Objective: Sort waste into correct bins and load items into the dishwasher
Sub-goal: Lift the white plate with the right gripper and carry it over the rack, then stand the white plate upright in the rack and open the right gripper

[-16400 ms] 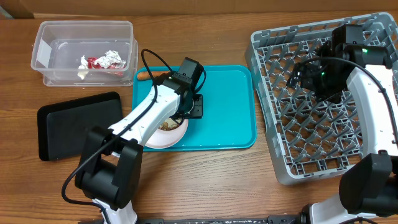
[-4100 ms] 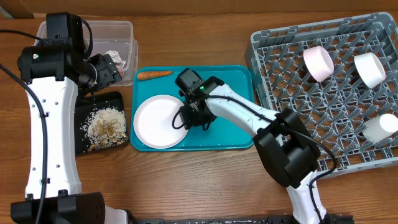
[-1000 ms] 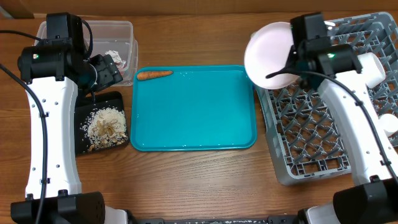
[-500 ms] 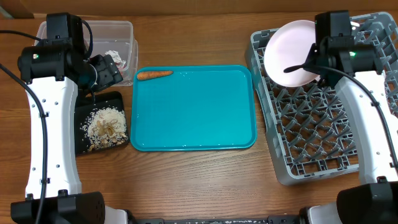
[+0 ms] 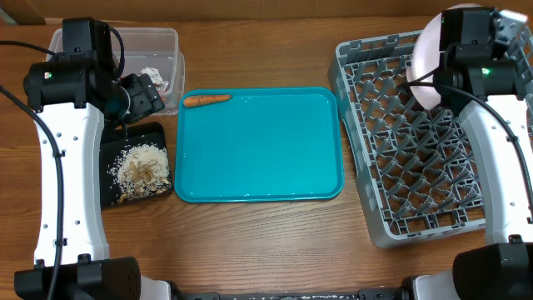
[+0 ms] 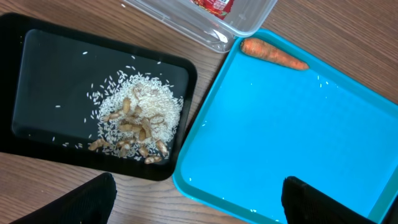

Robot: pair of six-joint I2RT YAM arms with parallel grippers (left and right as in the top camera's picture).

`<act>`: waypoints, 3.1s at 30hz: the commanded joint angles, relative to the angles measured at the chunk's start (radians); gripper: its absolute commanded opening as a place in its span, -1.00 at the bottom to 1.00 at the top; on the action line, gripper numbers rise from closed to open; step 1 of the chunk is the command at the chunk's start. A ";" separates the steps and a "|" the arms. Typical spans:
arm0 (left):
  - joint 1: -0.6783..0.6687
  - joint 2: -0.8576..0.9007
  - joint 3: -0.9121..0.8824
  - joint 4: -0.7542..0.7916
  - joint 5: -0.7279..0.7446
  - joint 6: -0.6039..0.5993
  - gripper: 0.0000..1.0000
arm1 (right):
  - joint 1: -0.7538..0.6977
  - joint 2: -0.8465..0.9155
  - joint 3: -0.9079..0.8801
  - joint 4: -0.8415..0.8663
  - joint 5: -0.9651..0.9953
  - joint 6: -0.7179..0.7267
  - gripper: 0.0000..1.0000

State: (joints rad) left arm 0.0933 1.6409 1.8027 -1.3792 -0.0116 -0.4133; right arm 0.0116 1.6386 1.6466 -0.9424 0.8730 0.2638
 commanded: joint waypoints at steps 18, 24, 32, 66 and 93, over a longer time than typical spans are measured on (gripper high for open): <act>-0.003 -0.006 0.017 0.003 0.006 -0.006 0.75 | -0.107 0.006 -0.004 0.060 0.389 -0.029 -0.92; -0.003 -0.006 0.017 0.003 0.006 -0.006 0.75 | -0.063 0.020 -0.004 -0.024 0.393 0.027 -0.92; -0.003 -0.006 0.017 0.003 0.013 -0.006 0.75 | 0.082 0.024 -0.004 -0.171 0.393 0.180 -0.92; -0.003 -0.006 0.017 -0.005 0.013 -0.005 0.75 | 0.282 0.025 -0.299 -0.077 0.283 0.202 -0.92; -0.003 -0.006 0.017 -0.005 0.013 -0.005 0.76 | 0.381 0.006 -0.296 -0.121 -0.269 0.238 0.11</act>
State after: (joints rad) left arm 0.0933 1.6409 1.8027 -1.3842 -0.0109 -0.4133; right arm 0.3931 1.6604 1.3510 -1.0657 0.6312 0.4965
